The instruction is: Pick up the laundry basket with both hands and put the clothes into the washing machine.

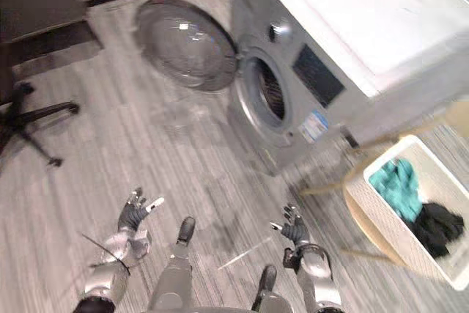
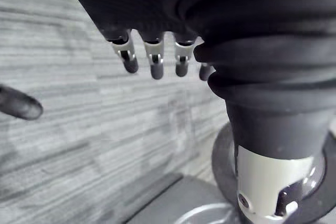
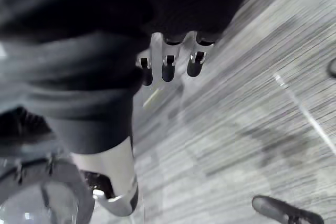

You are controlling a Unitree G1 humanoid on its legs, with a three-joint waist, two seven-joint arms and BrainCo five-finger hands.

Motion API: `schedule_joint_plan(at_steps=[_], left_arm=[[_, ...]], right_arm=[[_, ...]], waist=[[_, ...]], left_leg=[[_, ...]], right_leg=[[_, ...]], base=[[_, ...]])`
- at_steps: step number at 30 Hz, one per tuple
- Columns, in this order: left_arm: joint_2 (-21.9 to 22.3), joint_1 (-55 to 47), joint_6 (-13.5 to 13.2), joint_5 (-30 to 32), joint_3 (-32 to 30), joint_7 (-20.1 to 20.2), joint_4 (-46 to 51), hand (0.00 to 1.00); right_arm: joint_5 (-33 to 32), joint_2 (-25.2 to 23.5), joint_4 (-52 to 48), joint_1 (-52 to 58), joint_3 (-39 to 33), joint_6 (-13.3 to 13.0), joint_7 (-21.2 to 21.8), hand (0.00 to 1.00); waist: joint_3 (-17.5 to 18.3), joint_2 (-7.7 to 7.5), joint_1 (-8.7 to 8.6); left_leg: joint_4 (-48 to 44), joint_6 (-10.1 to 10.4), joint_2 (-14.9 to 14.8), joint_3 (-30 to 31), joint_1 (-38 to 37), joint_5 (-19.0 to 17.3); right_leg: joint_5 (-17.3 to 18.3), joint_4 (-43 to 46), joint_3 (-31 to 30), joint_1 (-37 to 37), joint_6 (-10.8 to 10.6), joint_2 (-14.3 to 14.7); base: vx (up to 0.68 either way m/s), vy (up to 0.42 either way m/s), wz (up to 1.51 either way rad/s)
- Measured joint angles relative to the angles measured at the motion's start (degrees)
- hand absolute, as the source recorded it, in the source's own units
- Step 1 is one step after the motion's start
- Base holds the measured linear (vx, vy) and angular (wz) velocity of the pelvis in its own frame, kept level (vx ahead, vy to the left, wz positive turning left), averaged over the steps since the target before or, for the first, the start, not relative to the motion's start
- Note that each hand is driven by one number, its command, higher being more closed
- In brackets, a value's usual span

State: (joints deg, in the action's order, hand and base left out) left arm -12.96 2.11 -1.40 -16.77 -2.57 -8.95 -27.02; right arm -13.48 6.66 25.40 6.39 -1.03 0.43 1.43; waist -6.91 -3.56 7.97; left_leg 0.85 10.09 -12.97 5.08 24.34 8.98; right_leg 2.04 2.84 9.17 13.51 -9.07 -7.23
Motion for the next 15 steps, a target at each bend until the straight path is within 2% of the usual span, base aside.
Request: schedule_joint_plan(at_steps=[2, 3, 6, 7, 9, 10, 11, 12, 13, 14, 15], left_arm=[[-3.4, 6.0, 0.2, -0.1, -0.3, -0.1, -5.7, 0.0], [-6.1, 11.0, 0.3, -1.2, -0.3, 0.0, -10.0, 0.0], [-12.8, 23.3, 0.3, -5.8, 0.4, 0.1, -18.3, 0.0], [-14.9, 28.1, 0.2, -7.6, 1.3, 0.1, -20.9, 0.0], [-17.5, 33.6, 0.3, -10.6, 2.6, 1.1, -23.4, 0.0], [-19.4, 37.5, 0.7, -12.6, 3.2, 1.6, -24.7, 0.0], [-19.9, 39.1, 1.0, -13.0, 3.1, 1.7, -25.1, 0.0], [-20.9, 42.2, 1.2, -13.4, 3.1, 1.9, -25.4, 0.0], [-21.7, 45.6, 1.2, -14.0, 3.0, 2.6, -25.4, 0.0], [-22.0, 47.5, 1.2, -14.1, 3.0, 2.7, -25.5, 0.0], [-22.8, 51.1, 1.7, -14.4, 2.7, 2.5, -26.2, 0.0]], right_arm=[[-0.8, -0.9, -0.2, 0.1, -2.1, 0.0, 0.0, 0.0], [-2.2, -1.8, -0.5, 0.1, -3.8, 0.0, -0.1, 0.0], [-4.9, -3.9, -3.5, 0.1, -6.6, -0.1, -0.3, 0.0], [-5.5, -4.5, -4.8, 0.1, -8.0, -0.3, -0.4, 0.0], [-6.5, -4.6, -6.0, 0.2, -9.3, -0.3, -1.0, 0.0], [-6.7, -5.1, -8.2, 1.1, -11.0, -0.4, -1.8, 0.0], [-6.7, -5.3, -9.2, 1.8, -11.6, -0.4, -2.2, 0.0], [-6.8, -5.9, -11.4, 3.6, -12.3, -0.5, -2.6, 0.0], [-7.6, -6.7, -13.5, 6.2, -12.3, -0.7, -2.6, 0.0], [-8.0, -7.3, -13.9, 7.2, -12.2, -1.0, -2.4, 0.0], [-9.0, -8.8, -14.1, 8.8, -12.2, -1.4, -2.4, 0.0]], waist=[[-0.5, -0.74, -1.78], [-1.0, -1.56, -3.0], [-3.1, -5.27, -5.67], [-4.2, -6.52, -5.93], [-5.1, -8.02, -6.44], [-5.4, -8.42, -6.99], [-5.5, -8.5, -6.93], [-5.9, -8.7, -6.59], [-6.0, -8.96, -6.68], [-6.0, -9.0, -6.3], [-6.3, -8.79, -5.54]], left_leg=[[-1.8, 0.6, -1.2, -1.2, 2.1, -0.5], [-3.6, 0.9, -2.2, -1.8, 4.0, -1.2], [-8.5, 1.9, -4.7, -3.1, 8.2, -4.0], [-11.8, 1.9, -5.8, -3.2, 11.0, -5.5], [-17.0, 2.4, -7.3, -3.2, 15.1, -7.4], [-25.0, 2.2, -9.4, -2.5, 20.6, -11.0], [-28.4, 2.2, -10.4, -2.1, 22.5, -12.8], [-33.6, 1.8, -12.7, -1.6, 25.6, -16.2], [-36.8, 1.5, -14.2, -0.6, 27.8, -18.3], [-37.3, 1.5, -15.3, -0.2, 28.5, -18.6], [-36.0, 1.3, -17.7, 0.3, 29.1, -18.6]], right_leg=[[-1.6, -1.2, -1.8, 1.8, 0.2, 1.0], [-2.9, -2.0, -3.1, 3.1, 0.4, 2.0], [-5.6, -3.9, -6.2, 6.0, 0.5, 4.1], [-6.4, -4.2, -7.1, 7.5, 0.3, 5.0], [-7.2, -4.2, -8.2, 9.9, -0.8, 6.2], [-7.9, -4.5, -9.1, 12.0, -2.0, 7.7], [-8.2, -4.7, -9.6, 12.4, -2.6, 8.3], [-9.6, -5.3, -10.9, 13.0, -4.3, 9.7], [-12.4, -6.2, -11.0, 13.3, -4.8, 11.3], [-15.5, -6.6, -10.8, 14.0, -4.8, 12.2], [-23.6, -8.6, -11.0, 15.2, -0.8, 14.3]], base=[[-0.09, -0.035, -0.66], [-0.14, -0.054, -0.7], [-0.12, -0.049, -0.63], [-0.12, -0.037, -0.54], [-0.11, 0.001, -0.68], [-0.09, 0.042, -0.87], [-0.09, 0.112, -1.1], [-0.06, 0.115, -0.96], [-0.05, 0.102, -0.94], [-0.05, 0.056, -0.9], [-0.04, 0.048, -0.72]])
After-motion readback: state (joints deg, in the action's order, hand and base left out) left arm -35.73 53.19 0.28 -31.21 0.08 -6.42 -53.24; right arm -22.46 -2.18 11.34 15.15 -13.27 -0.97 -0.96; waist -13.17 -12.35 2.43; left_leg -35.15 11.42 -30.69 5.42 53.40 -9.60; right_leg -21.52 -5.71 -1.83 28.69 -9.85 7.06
